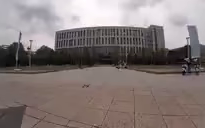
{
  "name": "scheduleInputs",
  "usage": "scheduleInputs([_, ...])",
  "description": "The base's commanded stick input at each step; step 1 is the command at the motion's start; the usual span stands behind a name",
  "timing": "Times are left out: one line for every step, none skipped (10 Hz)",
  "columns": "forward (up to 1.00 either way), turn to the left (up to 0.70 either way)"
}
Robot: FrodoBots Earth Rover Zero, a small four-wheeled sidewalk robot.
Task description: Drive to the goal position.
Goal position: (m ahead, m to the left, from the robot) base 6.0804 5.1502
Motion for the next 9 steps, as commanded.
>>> scheduleInputs([0.00, 0.60])
scheduleInputs([0.00, 0.60])
scheduleInputs([0.00, 0.60])
scheduleInputs([0.00, 0.60])
scheduleInputs([0.38, 0.32])
scheduleInputs([0.60, 0.15])
scheduleInputs([0.60, 0.15])
scheduleInputs([0.60, 0.15])
scheduleInputs([0.60, 0.15])
